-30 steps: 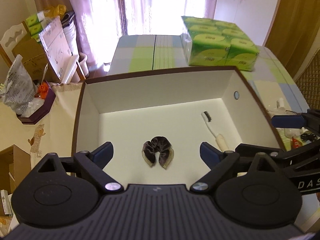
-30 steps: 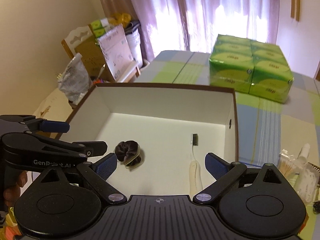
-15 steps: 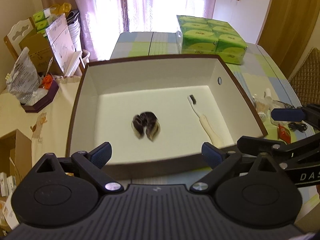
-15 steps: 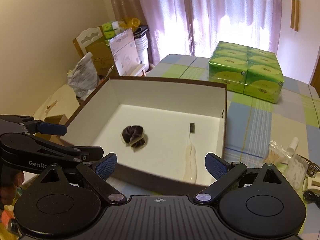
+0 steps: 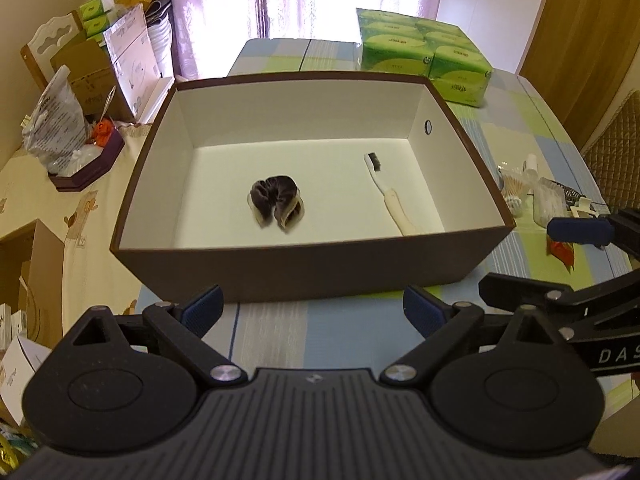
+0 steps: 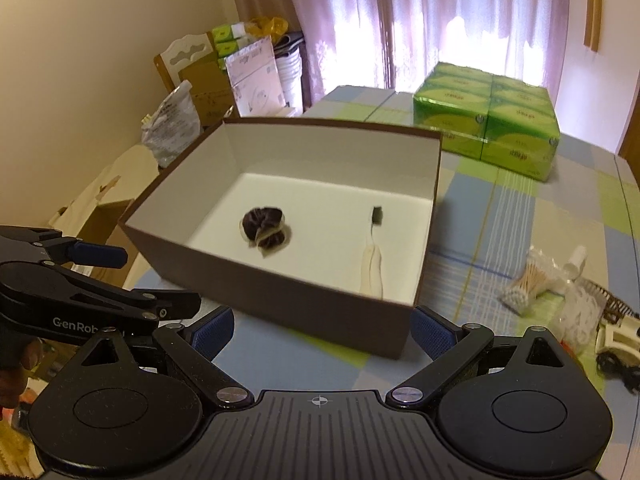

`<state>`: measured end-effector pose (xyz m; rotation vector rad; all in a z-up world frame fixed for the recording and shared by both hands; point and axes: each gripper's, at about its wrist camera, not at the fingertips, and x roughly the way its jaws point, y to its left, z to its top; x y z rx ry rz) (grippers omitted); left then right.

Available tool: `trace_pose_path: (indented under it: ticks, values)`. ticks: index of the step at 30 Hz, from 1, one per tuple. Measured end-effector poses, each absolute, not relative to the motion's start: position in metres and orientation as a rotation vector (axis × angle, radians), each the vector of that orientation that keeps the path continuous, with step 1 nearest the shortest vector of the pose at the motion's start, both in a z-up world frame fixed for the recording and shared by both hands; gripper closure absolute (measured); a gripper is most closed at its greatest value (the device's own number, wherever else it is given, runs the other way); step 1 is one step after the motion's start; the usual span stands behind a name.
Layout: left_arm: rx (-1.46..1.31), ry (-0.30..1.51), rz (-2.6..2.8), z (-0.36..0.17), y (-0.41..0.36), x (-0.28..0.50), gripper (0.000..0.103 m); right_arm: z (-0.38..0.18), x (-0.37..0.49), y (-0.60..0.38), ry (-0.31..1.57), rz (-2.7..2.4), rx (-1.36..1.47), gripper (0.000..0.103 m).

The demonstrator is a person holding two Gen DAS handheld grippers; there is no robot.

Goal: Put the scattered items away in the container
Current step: 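Withdraw both open tools from the box back toward the table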

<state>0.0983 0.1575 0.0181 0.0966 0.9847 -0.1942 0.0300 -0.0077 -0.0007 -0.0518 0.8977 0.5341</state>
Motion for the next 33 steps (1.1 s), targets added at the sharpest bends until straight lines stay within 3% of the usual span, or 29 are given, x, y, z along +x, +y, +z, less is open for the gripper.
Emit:
trace_pose_path:
  ticks: [33]
  values:
    - [0.105,1.02,-0.195,0.008,0.087,0.067,0.008,-0.01,0.012,-0.09,0.952,0.473,-0.06,0.004]
